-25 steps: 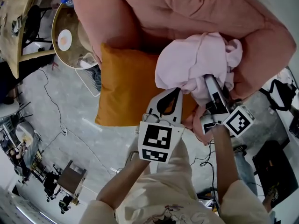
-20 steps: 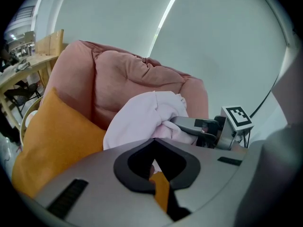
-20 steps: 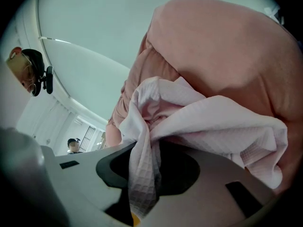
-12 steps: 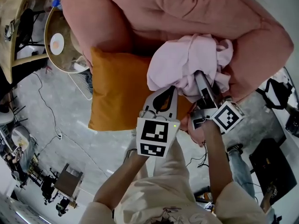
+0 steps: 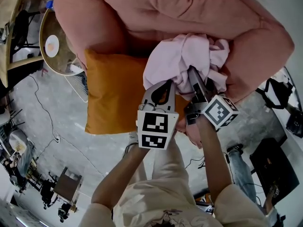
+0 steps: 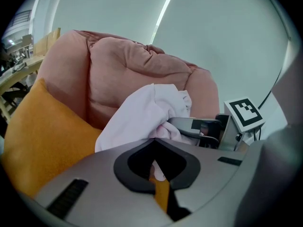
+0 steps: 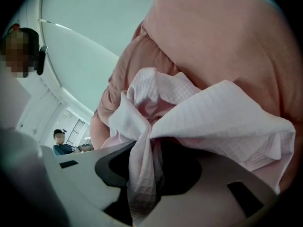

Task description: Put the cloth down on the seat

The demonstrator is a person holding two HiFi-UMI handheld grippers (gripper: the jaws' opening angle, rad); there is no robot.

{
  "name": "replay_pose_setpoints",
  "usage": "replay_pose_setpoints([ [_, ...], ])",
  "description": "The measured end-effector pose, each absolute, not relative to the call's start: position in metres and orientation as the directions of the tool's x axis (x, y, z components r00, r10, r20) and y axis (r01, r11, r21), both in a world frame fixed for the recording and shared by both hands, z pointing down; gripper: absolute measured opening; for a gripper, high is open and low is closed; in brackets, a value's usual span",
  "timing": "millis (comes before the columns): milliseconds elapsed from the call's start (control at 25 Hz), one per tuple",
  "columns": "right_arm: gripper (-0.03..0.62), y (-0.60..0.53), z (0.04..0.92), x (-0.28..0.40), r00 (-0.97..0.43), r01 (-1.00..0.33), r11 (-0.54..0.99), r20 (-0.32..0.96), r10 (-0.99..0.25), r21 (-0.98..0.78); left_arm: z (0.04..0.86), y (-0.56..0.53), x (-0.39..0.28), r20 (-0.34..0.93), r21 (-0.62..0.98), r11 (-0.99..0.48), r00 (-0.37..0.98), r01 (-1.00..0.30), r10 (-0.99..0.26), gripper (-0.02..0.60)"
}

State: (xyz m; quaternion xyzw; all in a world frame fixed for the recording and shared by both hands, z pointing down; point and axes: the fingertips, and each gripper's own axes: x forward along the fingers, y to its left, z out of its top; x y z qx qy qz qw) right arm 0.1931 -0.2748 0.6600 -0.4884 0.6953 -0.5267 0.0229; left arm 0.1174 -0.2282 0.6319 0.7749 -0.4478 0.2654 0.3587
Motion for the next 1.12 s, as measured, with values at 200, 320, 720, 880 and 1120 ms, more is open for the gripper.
replay_pose_setpoints([
  [200, 0.152, -0.278, 0.668, 0.19, -0.499, -0.689, -0.051, 0.523, -0.691, -0.723, 0.643, -0.237, 0.118, 0.728, 0.312, -0.347, 0.457, -0.884, -0.511, 0.003],
  [320, 0.152, -0.279, 0.675, 0.192, -0.495, -0.699, -0.055, 0.538, -0.682, -0.713, 0.651, -0.238, 0.123, 0.73, 0.322, -0.339, 0.46, -0.884, -0.505, 0.003],
  [720, 0.155, -0.283, 0.698, 0.181, -0.487, -0.728, -0.086, 0.601, -0.634, -0.681, 0.668, -0.24, 0.119, 0.762, 0.34, -0.317, 0.457, -0.885, -0.458, 0.003],
  [880, 0.156, -0.284, 0.701, 0.179, -0.477, -0.741, -0.092, 0.618, -0.625, -0.665, 0.673, -0.239, 0.12, 0.771, 0.362, -0.311, 0.47, -0.879, -0.43, 0.003],
  [1120, 0.158, -0.28, 0.7, 0.174, -0.494, -0.718, -0.116, 0.62, -0.609, -0.686, 0.667, -0.238, 0.115, 0.774, 0.323, -0.315, 0.441, -0.892, -0.454, 0.003],
])
